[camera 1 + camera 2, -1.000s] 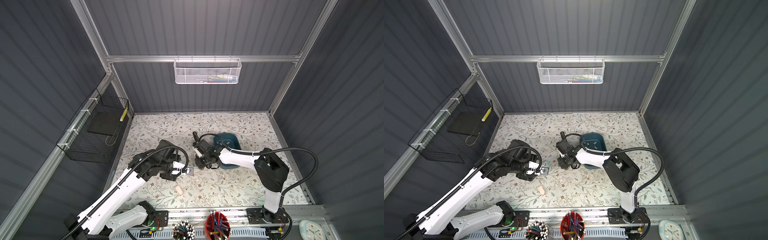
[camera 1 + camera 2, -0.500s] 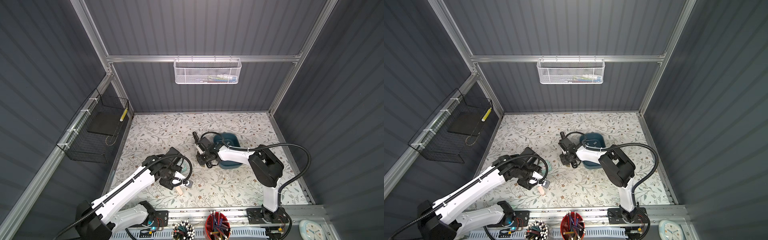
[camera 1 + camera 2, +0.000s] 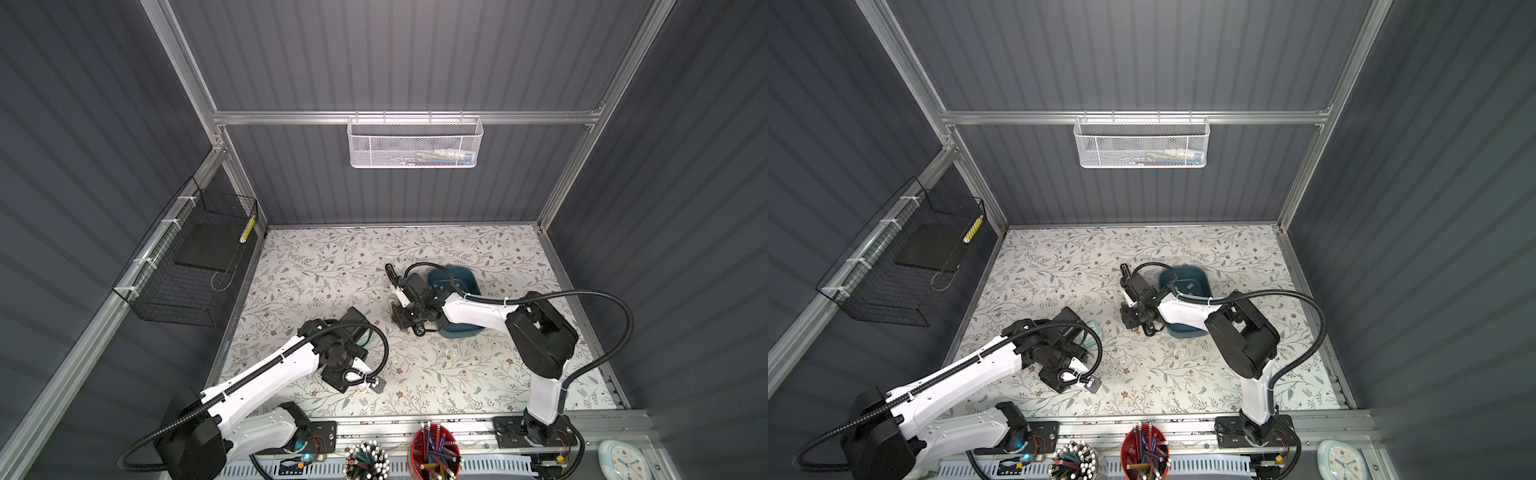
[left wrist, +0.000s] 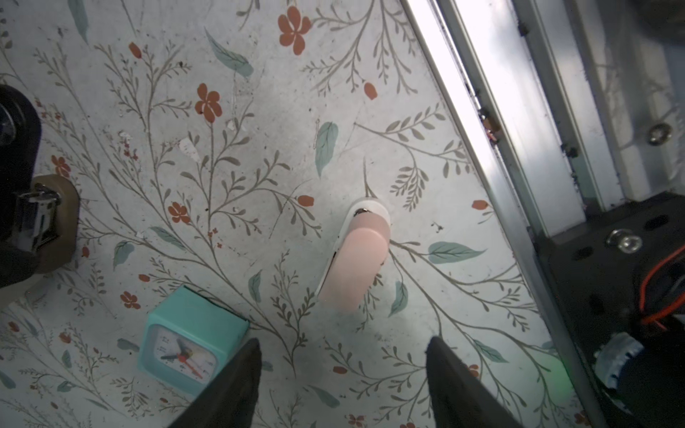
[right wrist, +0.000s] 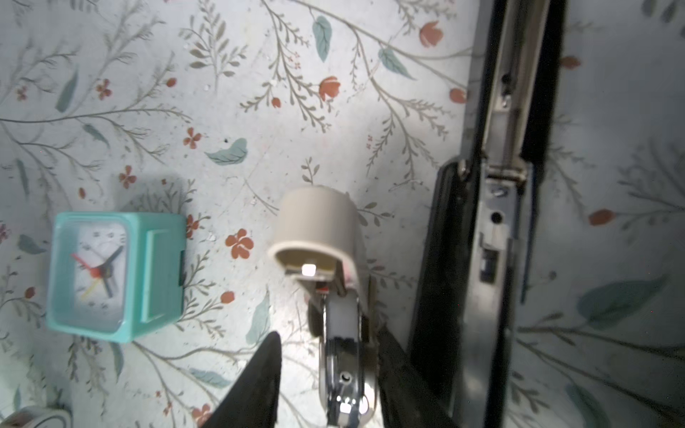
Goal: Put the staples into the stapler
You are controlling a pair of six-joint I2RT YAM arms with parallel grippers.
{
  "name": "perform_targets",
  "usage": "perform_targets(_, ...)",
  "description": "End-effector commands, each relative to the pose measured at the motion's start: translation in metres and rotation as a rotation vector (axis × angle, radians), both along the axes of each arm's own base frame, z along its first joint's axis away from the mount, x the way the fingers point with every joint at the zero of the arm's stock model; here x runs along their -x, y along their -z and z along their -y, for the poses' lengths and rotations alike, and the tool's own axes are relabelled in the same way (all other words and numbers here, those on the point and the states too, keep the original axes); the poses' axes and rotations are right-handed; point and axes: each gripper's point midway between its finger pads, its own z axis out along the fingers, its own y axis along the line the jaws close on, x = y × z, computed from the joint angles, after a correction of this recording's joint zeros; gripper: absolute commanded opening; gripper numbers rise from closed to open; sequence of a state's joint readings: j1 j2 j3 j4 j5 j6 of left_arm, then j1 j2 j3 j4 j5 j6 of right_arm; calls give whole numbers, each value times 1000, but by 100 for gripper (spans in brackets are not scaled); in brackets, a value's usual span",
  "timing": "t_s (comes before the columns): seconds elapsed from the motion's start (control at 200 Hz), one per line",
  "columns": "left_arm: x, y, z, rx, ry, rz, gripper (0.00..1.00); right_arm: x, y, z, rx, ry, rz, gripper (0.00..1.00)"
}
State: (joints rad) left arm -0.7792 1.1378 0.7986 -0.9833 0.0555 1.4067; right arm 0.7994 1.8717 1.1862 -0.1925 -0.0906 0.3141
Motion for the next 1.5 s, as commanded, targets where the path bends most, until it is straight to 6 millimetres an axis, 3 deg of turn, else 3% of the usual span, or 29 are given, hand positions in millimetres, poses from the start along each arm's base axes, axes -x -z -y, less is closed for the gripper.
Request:
perform_targets(0.0,-3,2,11,35,3,-4,70,4,-30,-1,-67,-3,50,47)
perform_targets(0.26,-8,11,19,24,12,-3,71,8,-61,21,-110,40,149,48)
perform_targets(0.475,-1,15,13,-49,17,-70,61,10,-57,26,-125,41,139,49)
perform_targets(0.62,4,20,4,-92,26,-78,59,8,-55,27,-140,44,129,49)
perform_targets(0.92,4,23,26,-46,47,-126,54,5,-52,27,-166,45,110,49)
perform_targets(1.181,7,31,27,-78,77,-132,46,3,-50,30,-180,54,93,49)
perform_targets(1.306,10,33,24,-90,80,-132,47,3,-51,29,-195,54,86,49)
perform_targets(1.491,10,31,18,-108,84,-109,58,3,-50,29,-197,54,83,49)
